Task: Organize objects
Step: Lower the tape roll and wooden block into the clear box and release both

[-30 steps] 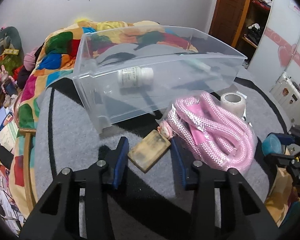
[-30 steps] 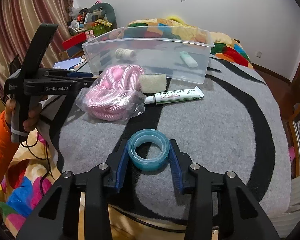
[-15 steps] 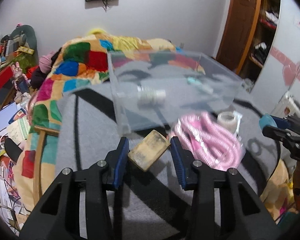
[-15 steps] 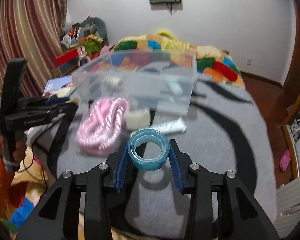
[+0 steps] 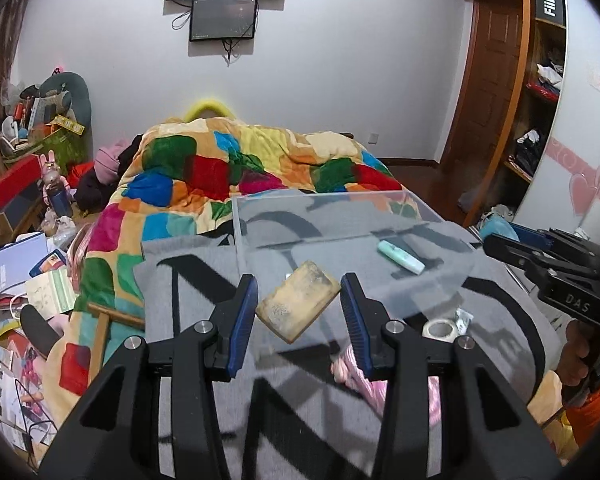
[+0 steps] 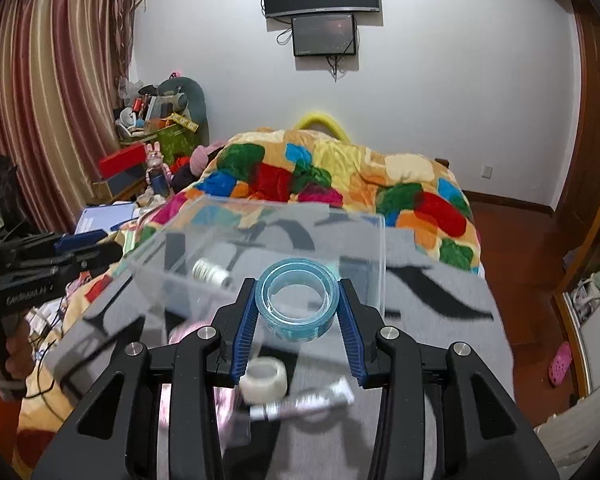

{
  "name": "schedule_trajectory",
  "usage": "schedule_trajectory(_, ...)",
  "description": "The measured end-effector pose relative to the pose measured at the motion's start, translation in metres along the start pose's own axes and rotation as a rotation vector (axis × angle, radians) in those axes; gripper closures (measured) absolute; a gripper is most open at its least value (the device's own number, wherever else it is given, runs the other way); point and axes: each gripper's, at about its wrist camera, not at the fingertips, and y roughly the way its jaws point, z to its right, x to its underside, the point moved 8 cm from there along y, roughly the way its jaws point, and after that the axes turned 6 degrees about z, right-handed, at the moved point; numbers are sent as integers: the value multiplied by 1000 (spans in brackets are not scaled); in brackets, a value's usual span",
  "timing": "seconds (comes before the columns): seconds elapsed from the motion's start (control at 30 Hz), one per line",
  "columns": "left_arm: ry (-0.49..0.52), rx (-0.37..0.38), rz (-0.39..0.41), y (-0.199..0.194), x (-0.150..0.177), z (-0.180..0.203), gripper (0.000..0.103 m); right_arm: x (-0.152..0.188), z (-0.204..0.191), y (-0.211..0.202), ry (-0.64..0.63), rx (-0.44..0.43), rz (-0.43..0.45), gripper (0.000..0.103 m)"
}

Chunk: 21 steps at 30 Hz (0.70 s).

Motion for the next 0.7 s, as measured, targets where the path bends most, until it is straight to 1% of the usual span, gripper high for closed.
schedule_trajectory(0.13,-6,-3,-28,19,-2,-1,60,-12,0,26,4,8,-17,67)
schedule_trajectory(0.27,-9,11,-61,41,-4,-2,60,-13,6,50,37,17,-51,67)
schedule_trajectory(0.4,-11,26,-113,64,0,-3,60,-7,12,79,54,23,-114,67)
schedule_trajectory(0.5,-2,23,-152,78,6,-3,60,3,14,97,59,21,-174,67)
schedule_trajectory(0.57,5,19,-166,84,9,-2,60,9,15,106,59,17,-206,67)
schedule_trajectory(0.63,26,9,-159,84,10,0,60,13,14,110,49,14,-221,67)
schedule_trajectory(0.7,33,26,-166,84,11,4,60,15,12,112,37,19,-232,67)
